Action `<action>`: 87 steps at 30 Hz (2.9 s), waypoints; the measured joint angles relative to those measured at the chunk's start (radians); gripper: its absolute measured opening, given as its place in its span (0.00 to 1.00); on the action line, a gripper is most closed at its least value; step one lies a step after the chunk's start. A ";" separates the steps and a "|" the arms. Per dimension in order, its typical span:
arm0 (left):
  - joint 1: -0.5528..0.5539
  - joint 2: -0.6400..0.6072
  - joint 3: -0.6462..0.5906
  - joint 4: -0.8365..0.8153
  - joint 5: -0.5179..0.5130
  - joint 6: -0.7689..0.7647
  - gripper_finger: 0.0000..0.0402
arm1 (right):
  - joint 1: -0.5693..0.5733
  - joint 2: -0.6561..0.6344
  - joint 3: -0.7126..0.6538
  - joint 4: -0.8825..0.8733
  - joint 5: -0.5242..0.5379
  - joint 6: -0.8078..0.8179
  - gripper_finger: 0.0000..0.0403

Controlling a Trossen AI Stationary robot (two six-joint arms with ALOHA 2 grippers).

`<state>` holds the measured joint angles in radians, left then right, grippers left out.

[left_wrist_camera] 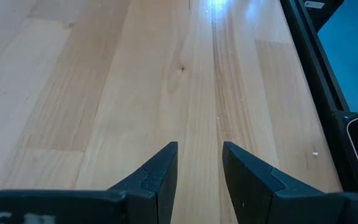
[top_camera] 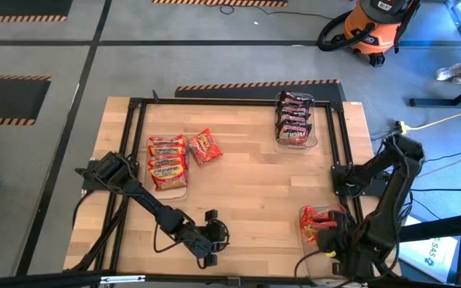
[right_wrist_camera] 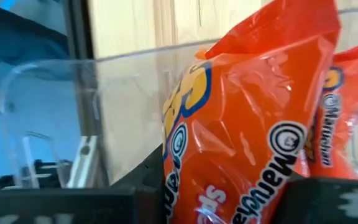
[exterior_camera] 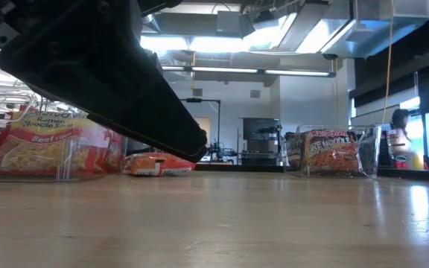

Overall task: Sort Maruchan noodles
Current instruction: Put the orange noodle pack into the bottom transparent bin

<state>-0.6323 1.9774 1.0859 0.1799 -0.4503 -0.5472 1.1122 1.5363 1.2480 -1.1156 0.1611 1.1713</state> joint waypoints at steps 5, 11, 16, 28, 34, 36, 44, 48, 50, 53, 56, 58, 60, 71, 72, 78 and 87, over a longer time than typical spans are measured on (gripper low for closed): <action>0.000 0.000 0.000 0.000 0.000 0.000 0.30 | 0.000 0.066 0.000 0.026 -0.041 -0.012 0.25; 0.002 0.000 0.000 0.000 0.000 0.001 0.30 | 0.000 0.147 0.000 0.052 -0.041 -0.077 0.25; 0.002 0.000 0.000 0.000 0.000 0.001 0.30 | 0.000 0.205 0.000 0.062 -0.041 -0.080 0.25; 0.002 0.000 0.000 0.000 0.000 0.001 0.30 | -0.008 0.235 0.000 0.052 -0.014 -0.080 0.40; 0.002 0.000 0.000 0.000 0.000 0.001 0.30 | -0.032 0.235 0.043 -0.045 -0.105 -0.085 0.54; 0.002 0.000 0.000 0.000 0.000 0.001 0.30 | -0.036 0.234 0.072 -0.099 -0.110 -0.086 0.56; 0.002 0.000 0.000 -0.001 0.000 0.001 0.30 | -0.035 0.234 0.193 -0.269 -0.065 -0.098 0.55; 0.002 0.000 0.000 -0.001 0.000 0.001 0.30 | -0.040 0.234 0.259 -0.322 -0.071 -0.094 0.54; 0.005 0.000 0.000 0.000 0.000 0.001 0.30 | -0.056 0.234 0.310 -0.362 -0.078 -0.076 0.53; 0.011 0.000 0.000 0.000 0.000 0.001 0.30 | -0.096 0.233 0.395 -0.385 -0.039 -0.068 0.51; 0.010 -0.012 0.000 -0.023 0.000 -0.006 0.30 | -0.148 0.232 0.449 -0.351 0.097 -0.113 0.48; 0.005 -0.041 0.000 -0.036 0.005 -0.008 0.30 | -0.192 0.231 0.454 -0.302 0.171 -0.173 0.46; -0.001 -0.087 0.000 -0.083 -0.009 -0.008 0.30 | -0.248 0.232 0.450 -0.252 0.217 -0.254 0.45; -0.091 -0.382 0.001 -0.577 -0.260 -0.108 0.30 | -0.661 0.233 0.214 0.277 0.231 -0.752 0.38; -0.098 -0.402 0.002 -0.627 -0.293 -0.129 0.30 | -0.700 0.233 0.189 0.356 0.228 -0.792 0.37; -0.114 -0.514 -0.051 -0.851 -0.356 -0.289 0.30 | -0.930 0.239 0.032 0.852 0.083 -0.948 0.31; -0.071 -0.707 -0.314 -0.695 -0.354 -0.342 0.30 | -1.174 0.452 0.042 1.309 -0.105 -0.988 0.18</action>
<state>-0.7033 1.2701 0.7718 -0.5151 -0.8045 -0.8895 -0.0622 1.9878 1.2896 0.1932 0.0562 0.1829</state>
